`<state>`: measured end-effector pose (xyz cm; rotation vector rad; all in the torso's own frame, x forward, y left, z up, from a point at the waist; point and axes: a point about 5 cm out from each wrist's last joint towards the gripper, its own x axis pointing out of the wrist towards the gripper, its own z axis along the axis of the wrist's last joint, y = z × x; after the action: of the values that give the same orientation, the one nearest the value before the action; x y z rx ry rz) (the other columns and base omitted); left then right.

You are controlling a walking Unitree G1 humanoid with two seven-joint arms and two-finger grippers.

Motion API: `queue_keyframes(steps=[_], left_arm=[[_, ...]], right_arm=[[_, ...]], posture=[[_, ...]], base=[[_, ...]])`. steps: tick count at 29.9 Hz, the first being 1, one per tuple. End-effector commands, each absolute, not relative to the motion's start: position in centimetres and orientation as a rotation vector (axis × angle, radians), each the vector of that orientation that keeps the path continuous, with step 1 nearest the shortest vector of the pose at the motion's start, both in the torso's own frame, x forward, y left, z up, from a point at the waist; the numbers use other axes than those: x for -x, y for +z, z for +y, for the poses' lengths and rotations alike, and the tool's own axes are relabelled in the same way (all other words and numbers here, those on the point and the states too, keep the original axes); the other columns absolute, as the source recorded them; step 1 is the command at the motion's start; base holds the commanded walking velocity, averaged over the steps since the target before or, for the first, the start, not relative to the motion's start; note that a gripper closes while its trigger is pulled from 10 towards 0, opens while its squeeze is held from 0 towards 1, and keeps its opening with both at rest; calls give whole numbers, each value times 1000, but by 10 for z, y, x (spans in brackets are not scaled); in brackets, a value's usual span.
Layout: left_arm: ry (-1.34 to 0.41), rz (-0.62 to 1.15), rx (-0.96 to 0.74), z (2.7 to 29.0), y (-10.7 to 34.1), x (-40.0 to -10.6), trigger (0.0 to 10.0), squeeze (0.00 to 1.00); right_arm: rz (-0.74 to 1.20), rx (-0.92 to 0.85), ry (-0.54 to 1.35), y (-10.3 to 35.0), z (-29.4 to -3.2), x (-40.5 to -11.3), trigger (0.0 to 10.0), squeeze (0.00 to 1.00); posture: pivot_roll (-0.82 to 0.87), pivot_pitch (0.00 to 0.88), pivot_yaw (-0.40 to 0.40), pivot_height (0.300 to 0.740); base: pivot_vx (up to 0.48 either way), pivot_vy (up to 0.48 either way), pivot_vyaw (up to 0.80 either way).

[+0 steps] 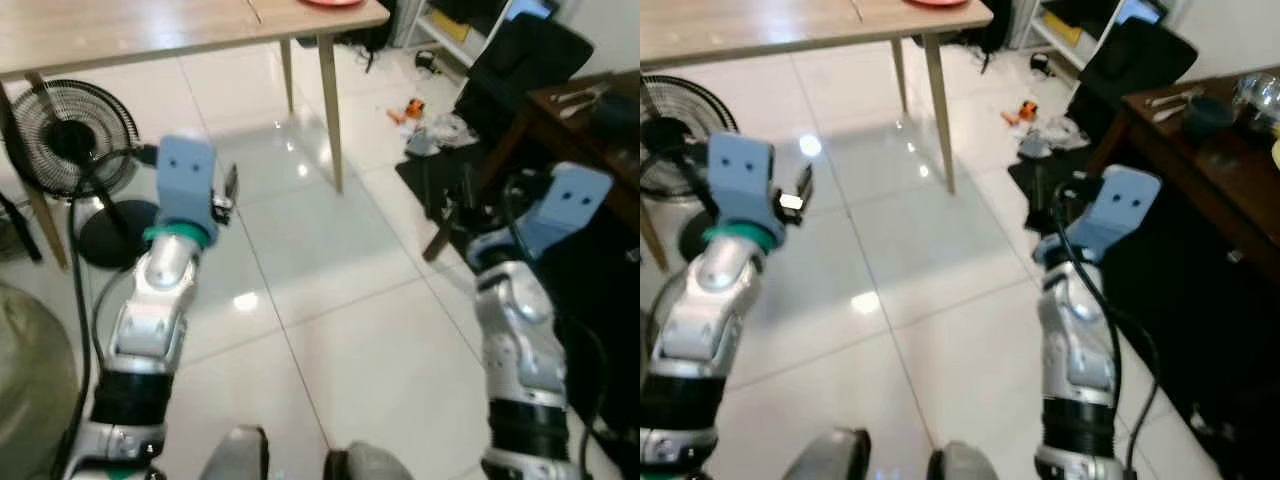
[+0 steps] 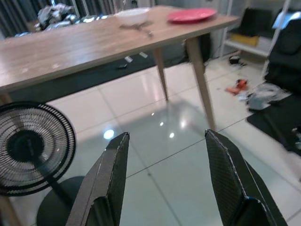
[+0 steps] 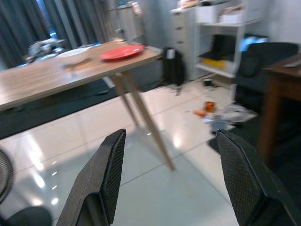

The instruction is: Setting the table

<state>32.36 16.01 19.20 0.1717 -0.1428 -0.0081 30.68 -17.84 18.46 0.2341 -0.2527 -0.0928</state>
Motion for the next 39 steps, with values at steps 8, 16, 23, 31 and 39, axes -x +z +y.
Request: queue_keyframes(steps=[8,16,23,31,39], left_arm=[[-8,-141,-177,159,189,-324,10000,0],[-7,-134,-189,160,188,-325,10000,0],[-9,-136,-185,159,188,-325,10000,0],[-11,-139,-181,158,189,-325,10000,0],[-11,-142,-180,158,189,-325,10000,0]], right_arm=[[-249,-231,-102,182,-182,-306,10000,0],[-240,-226,-107,181,-182,-306,10000,0],[-235,-227,-114,180,-183,-306,10000,0],[-240,-225,-117,181,-184,-306,10000,0],[-245,-179,-114,181,-184,-306,10000,0]], posture=[[68,29,7,740],[66,25,9,740],[65,22,8,740],[65,26,7,740],[66,26,5,740]], base=[[476,0,0],[480,0,0],[480,0,0],[480,0,0],[480,0,0]])
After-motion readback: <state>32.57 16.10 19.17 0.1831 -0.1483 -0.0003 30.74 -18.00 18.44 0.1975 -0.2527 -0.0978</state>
